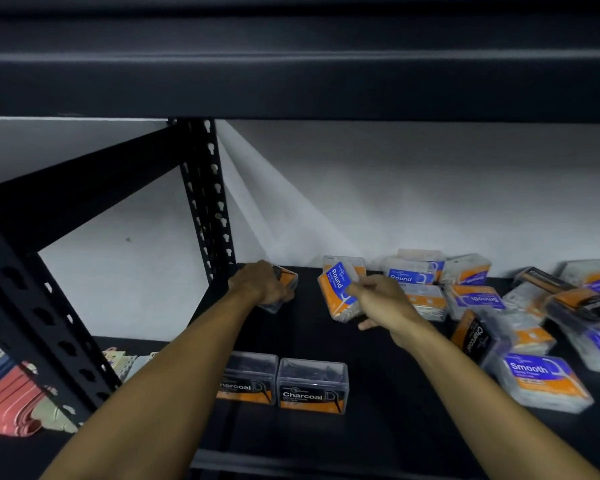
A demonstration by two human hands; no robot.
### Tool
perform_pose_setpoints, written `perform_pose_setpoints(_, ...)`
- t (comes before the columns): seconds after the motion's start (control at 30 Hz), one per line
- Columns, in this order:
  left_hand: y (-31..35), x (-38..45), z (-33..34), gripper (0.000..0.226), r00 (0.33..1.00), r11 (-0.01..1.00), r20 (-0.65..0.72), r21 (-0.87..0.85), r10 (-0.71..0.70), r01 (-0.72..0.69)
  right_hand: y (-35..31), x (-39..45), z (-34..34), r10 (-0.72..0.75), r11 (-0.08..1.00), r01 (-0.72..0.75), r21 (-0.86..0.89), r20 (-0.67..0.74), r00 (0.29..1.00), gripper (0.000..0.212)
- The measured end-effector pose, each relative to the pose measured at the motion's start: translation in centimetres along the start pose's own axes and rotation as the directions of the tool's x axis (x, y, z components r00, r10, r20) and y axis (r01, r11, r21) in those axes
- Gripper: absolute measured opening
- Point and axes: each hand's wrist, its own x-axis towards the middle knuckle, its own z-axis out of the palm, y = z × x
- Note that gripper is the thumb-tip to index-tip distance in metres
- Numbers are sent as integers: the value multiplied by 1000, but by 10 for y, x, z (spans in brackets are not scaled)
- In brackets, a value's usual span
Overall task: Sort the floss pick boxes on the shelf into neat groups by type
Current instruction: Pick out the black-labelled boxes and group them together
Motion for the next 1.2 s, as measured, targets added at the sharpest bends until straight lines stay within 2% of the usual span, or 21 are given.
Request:
perform_pose_setpoints(0.1,-3,-6,-3,82,998,996,-54,-75,45,-49,0,-7,-5,-36,999,36,24,-15,999,4)
perform_pose_setpoints(0.17,-4,-14,-7,91,994,981,-67,-166,89,-99,1,-10,-8,-59,998,60,36,-30,998,9)
perform_pose_setpoints(0.33,-4,-37,-17,74,963,909,-167,-328,212,-257,2,-22,-13,-88,995,90,38,-53,995,37)
perform_pose_setpoints(0.43,-3,-53,-24,74,948,852,-198,-422,248,-310,4,-29,-18,-113,992,116,39,-72,991,37)
perform_pose_setpoints(0.6,-11,-74,-34,60,905,847,-110,-323,410,-423,10,-45,-30,-167,986,167,-6,-69,984,23)
perform_pose_setpoints(0.7,-25,-78,-33,48,877,860,-71,-174,476,-481,16,-52,-41,-199,980,197,-39,-65,978,24)
perform_pose_setpoints(0.8,-38,-80,-31,38,879,877,-8,-63,477,-477,23,-55,-50,-226,965,216,-149,-58,972,27)
perform_pose_setpoints(0.9,-45,-83,-29,38,870,871,48,16,490,-491,27,-60,-56,-248,952,234,-197,-45,968,31)
perform_pose_setpoints(1.07,-49,-87,-22,34,881,882,102,50,463,-469,32,-75,-64,-292,871,298,-391,77,953,35)
perform_pose_setpoints(1.2,-47,-87,-18,33,881,883,129,62,455,-465,34,-86,-72,-267,814,309,-491,156,951,39)
